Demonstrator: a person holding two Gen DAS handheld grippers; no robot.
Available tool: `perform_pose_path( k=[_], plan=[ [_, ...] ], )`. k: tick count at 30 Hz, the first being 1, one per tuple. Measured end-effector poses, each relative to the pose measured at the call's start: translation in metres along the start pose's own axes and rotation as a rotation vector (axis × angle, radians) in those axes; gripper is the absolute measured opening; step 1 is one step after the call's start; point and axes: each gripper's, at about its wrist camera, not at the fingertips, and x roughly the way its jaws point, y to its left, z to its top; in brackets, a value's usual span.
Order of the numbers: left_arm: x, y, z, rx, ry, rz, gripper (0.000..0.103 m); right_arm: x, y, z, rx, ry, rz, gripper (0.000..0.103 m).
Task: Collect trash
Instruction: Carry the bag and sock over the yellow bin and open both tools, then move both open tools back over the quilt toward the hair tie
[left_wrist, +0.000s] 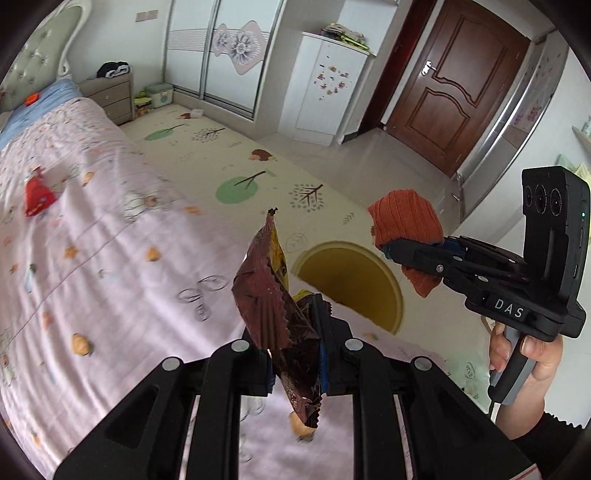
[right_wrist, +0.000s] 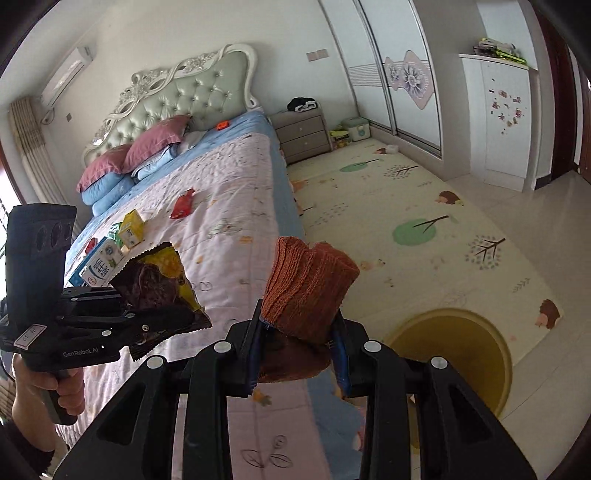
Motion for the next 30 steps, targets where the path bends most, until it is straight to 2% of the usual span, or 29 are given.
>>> perform_pose_path(
  k=[5,9,15,17,18,19,20,21,22,25,30],
  plan=[
    [0.041,-0.035,0.023,0.036,0.038,-0.055,0.017,-0.013,-0.048,-0.008,0.054,-0.004,-0.067,0.031],
    [0.075,-0.057,0.04,0.025,0.07,-0.124,0.017,-0.018,-0.089,-0.021,0.111,0.013,-0.118,0.032],
    [0.137,-0.088,0.052,0.03,0.185,-0.175,0.017,-0.011,-0.138,-0.039,0.19,0.061,-0.188,0.032],
    [0.154,-0.093,0.052,0.027,0.229,-0.19,0.018,-0.007,-0.149,-0.043,0.206,0.078,-0.207,0.038],
    [0.163,-0.096,0.051,0.023,0.25,-0.191,0.02,-0.005,-0.154,-0.044,0.213,0.085,-0.229,0.049],
    [0.168,-0.096,0.051,0.021,0.267,-0.181,0.042,-0.003,-0.158,-0.045,0.216,0.088,-0.256,0.054],
    [0.172,-0.096,0.052,0.022,0.274,-0.163,0.056,-0.004,-0.163,-0.046,0.225,0.075,-0.287,0.058],
    [0.173,-0.099,0.053,0.03,0.266,-0.141,0.077,-0.004,-0.166,-0.046,0.237,0.069,-0.305,0.058],
    [0.173,-0.101,0.053,0.038,0.258,-0.128,0.088,-0.004,-0.171,-0.048,0.253,0.069,-0.305,0.058],
    [0.168,-0.105,0.049,0.068,0.249,-0.144,0.092,-0.007,-0.178,-0.049,0.298,0.057,-0.293,0.058],
    [0.167,-0.109,0.048,0.101,0.251,-0.167,0.093,-0.008,-0.182,-0.052,0.312,0.055,-0.273,0.058]
  ],
)
